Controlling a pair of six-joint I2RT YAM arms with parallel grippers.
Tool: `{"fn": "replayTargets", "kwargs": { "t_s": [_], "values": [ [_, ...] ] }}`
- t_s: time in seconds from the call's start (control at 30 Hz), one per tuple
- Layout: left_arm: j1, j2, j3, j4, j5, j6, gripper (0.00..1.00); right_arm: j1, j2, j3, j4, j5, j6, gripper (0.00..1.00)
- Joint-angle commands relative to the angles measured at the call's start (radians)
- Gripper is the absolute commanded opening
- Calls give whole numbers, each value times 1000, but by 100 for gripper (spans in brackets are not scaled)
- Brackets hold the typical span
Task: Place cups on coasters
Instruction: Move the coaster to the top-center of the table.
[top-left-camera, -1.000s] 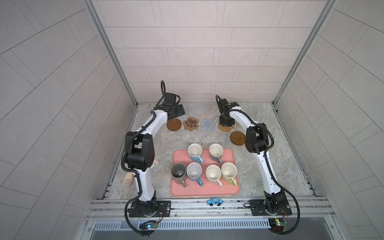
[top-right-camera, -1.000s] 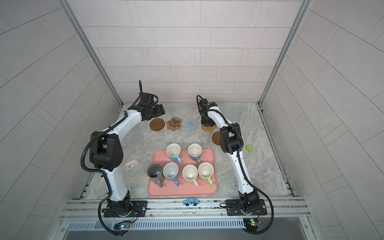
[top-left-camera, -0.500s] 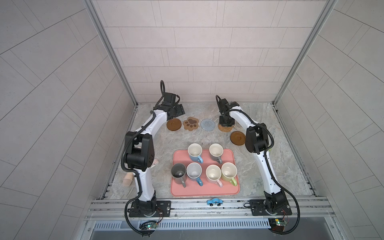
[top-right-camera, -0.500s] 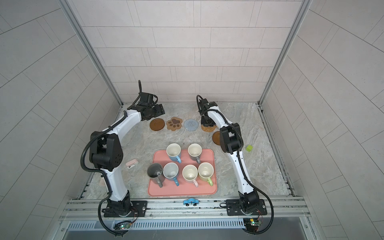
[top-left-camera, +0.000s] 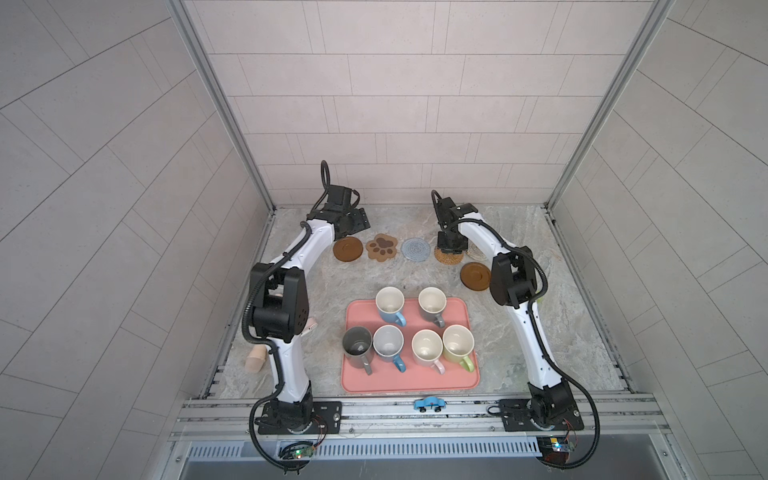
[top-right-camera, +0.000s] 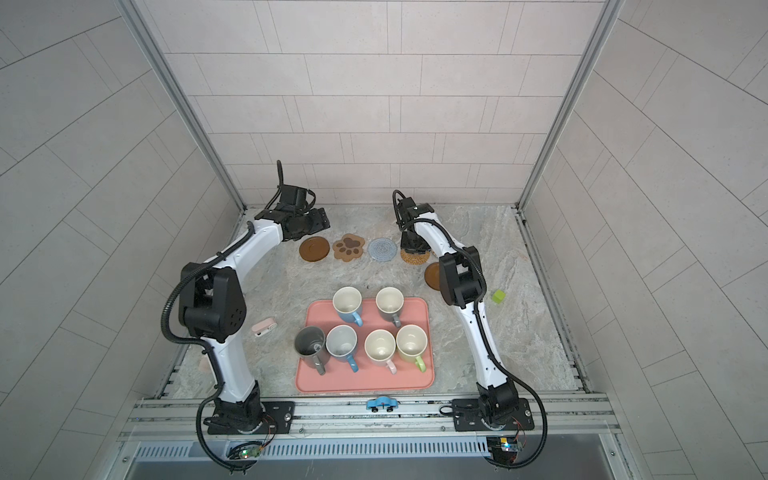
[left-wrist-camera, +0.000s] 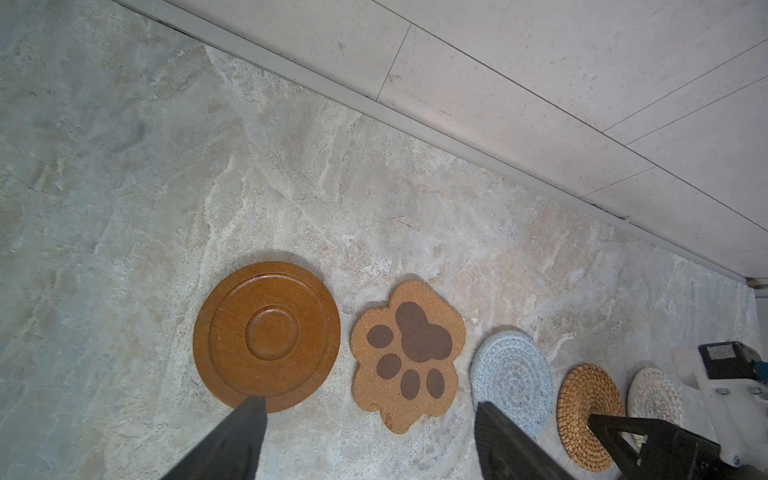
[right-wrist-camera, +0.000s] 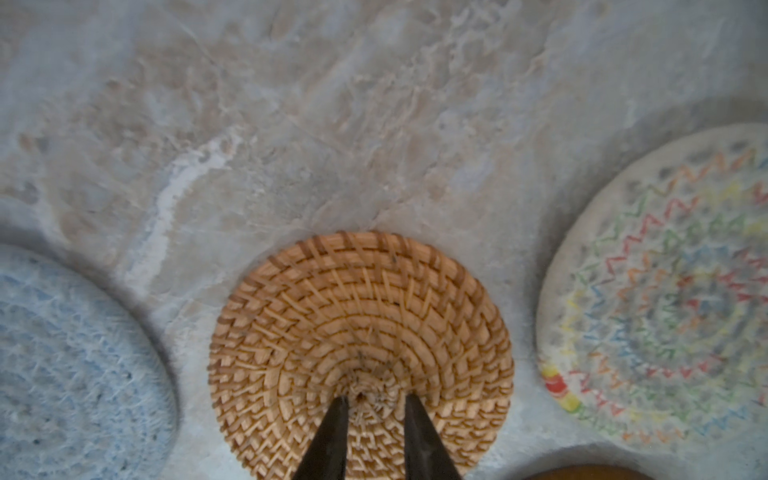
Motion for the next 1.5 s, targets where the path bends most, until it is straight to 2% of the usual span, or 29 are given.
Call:
{"fn": "replayTargets", "kwargs": {
  "t_s": [0.0, 1.0, 1.47],
  "values": [
    [9, -32, -4, 6, -9, 2, 86, 7, 42, 20, -21, 3, 23, 27],
    [10, -41, -16, 10, -11, -4, 86, -11, -58, 56, -54, 53, 17, 33],
    [9, -43, -16, 10, -12, -6, 86, -65, -181, -154, 34, 19, 7, 37]
  ]
}}
